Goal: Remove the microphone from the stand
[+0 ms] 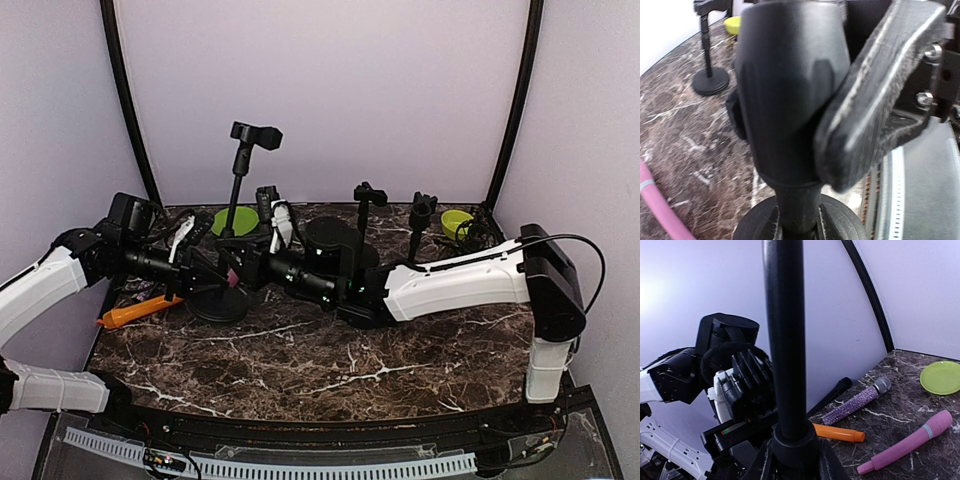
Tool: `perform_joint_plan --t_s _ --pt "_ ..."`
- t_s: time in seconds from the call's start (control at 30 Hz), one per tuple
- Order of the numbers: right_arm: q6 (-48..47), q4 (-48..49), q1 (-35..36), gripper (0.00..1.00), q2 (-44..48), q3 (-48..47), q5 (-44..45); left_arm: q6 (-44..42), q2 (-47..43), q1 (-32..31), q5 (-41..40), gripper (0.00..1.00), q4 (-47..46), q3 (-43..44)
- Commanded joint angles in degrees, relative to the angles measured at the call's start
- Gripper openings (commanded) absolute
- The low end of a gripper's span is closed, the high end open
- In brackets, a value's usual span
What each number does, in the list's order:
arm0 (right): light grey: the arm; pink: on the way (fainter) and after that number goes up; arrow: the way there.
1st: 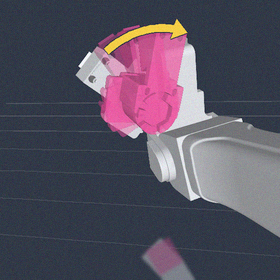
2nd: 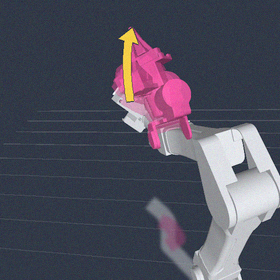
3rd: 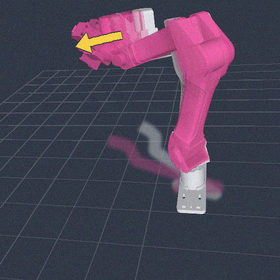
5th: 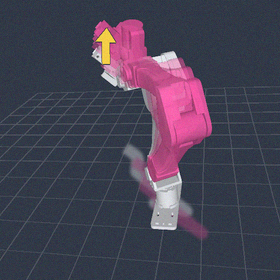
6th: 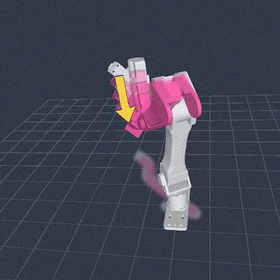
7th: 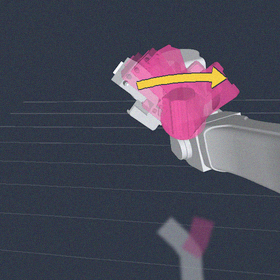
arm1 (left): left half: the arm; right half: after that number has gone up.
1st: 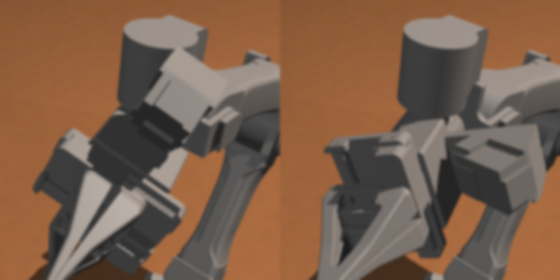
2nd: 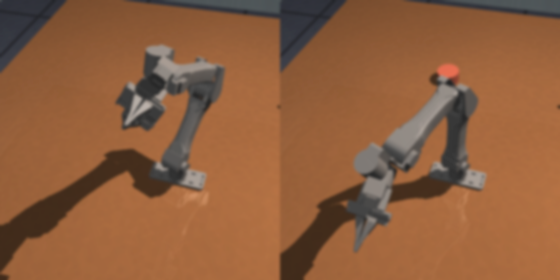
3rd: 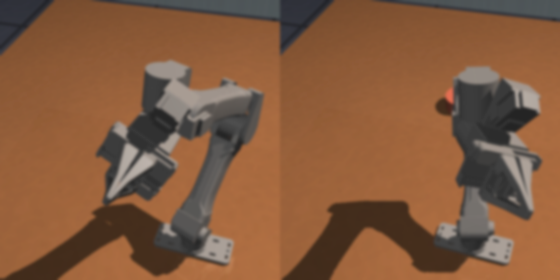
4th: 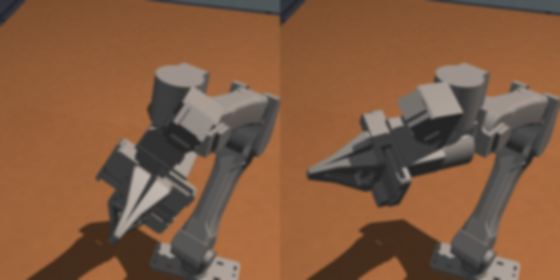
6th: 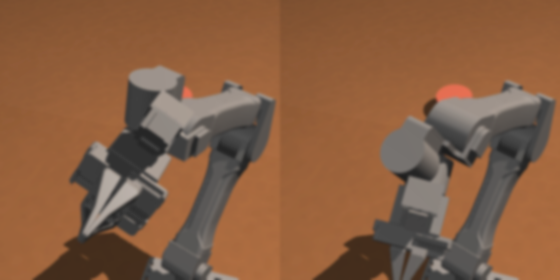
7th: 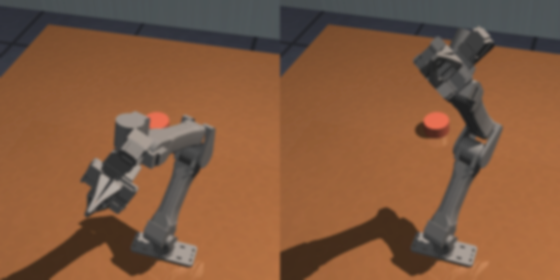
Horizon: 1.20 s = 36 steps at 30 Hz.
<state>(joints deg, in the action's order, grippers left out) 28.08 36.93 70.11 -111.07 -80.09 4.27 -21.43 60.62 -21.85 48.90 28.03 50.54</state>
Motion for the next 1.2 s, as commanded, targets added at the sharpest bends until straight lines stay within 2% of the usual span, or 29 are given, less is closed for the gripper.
perform_joint_plan --t_s 0.0,0.23,0.4,0.6,0.63,0.67,0.8,0.87,0.93,0.97,1.03,1.1,1.17 --pt "3.56 15.78 -0.51 0.00 3.92 2.12 -14.58 2.26 -1.02 -0.47 14.04 0.00 -1.92 3.72" --pt "13.36 32.43 -1.73 0.00 2.55 2.93 -34.99 7.25 -0.29 -0.69 26.36 0.00 -0.79 4.76" --pt "20.39 38.48 -2.16 0.00 0.04 -0.14 -45.17 7.60 -0.15 -0.79 28.91 0.00 0.99 5.52" --pt "23.35 39.26 -2.34 0.00 -0.52 -1.11 -48.68 7.33 -0.28 -0.83 28.44 0.00 0.98 5.64" --pt "23.94 39.77 -2.42 0.02 -0.58 -0.97 -48.62 7.29 -0.24 -0.77 28.22 0.00 0.89 5.66" --pt "24.58 40.06 -2.57 0.09 -0.68 -0.82 -47.97 7.20 -0.24 -0.80 27.83 0.00 0.75 5.74" --pt "23.11 35.15 -3.26 0.59 1.28 2.22 -37.07 6.75 -0.81 -0.79 23.70 0.00 -0.96 5.68" --pt "17.38 26.58 -2.98 0.68 4.71 5.13 -27.50 6.55 -1.36 -0.80 20.67 0.00 -2.40 5.68" --pt "11.76 15.38 -2.04 0.81 8.50 6.75 -17.05 5.70 -1.95 -0.77 18.15 0.00 -3.14 6.06" --pt "8.76 9.37 -1.56 0.84 9.75 6.95 -12.40 5.25 -2.06 -0.74 16.74 0.00 -3.26 6.31" --pt "5.50 3.22 -0.18 0.86 11.59 7.22 -4.12 3.61 -2.02 -0.79 14.55 0.00 -2.75 7.09" --pt "2.71 -5.19 1.04 0.84 12.06 4.72 5.62 2.71 -1.92 -0.80 12.60 0.00 -2.78 7.41" --pt "0.64 -12.01 2.20 0.80 11.32 1.33 11.55 2.59 -1.83 -0.82 11.60 0.00 -3.34 7.31"
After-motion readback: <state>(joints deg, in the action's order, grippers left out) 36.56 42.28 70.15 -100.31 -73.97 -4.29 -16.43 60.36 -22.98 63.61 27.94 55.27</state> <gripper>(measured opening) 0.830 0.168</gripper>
